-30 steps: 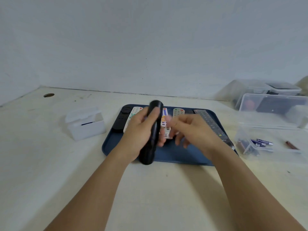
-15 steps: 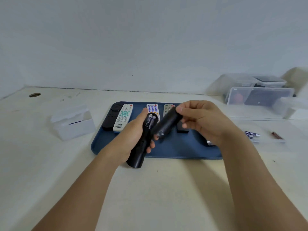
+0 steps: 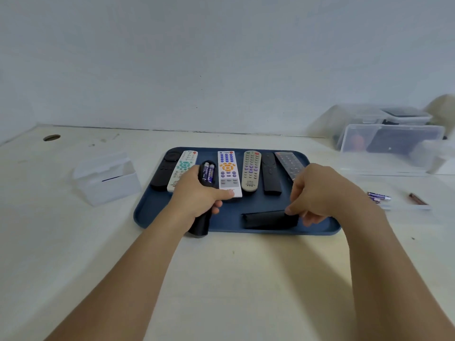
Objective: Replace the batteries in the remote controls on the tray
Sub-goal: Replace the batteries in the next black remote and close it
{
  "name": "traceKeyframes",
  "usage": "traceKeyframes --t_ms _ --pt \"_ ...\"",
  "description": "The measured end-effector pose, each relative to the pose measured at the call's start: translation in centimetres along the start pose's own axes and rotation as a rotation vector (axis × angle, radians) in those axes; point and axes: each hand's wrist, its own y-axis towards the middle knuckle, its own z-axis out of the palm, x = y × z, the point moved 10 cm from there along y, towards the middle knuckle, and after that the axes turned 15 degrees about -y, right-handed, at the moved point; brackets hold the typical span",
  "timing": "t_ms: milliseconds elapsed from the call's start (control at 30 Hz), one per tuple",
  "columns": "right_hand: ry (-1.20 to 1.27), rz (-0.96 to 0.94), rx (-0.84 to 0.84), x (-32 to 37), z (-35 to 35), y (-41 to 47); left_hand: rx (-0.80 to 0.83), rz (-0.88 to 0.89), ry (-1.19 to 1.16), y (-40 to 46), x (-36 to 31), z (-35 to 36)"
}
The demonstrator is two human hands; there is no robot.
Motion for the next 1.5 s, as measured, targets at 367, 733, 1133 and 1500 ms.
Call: traceKeyframes --t_ms 367,733,1133,1500 --pt "0.165 -0.306 -0.415 5.2 -2.5 -0.2 0.058 -0.091 -0.057 0.6 0.6 0.2" --pt "0.664 -0.513 -0.582 9.7 -1.0 -3.2 0.408 -0.023 -0.518 -3.0 -1.6 3.8" --pt "0.603 -0.486 -0.815 9.1 -1.1 -3.2 0.313 0.215 -0.13 -3.7 -2.8 3.7" --pt "0.648 -0.479 -0.817 8.7 -0.8 -2.9 0.303 0.269 0.034 -3.7 -3.1 3.9"
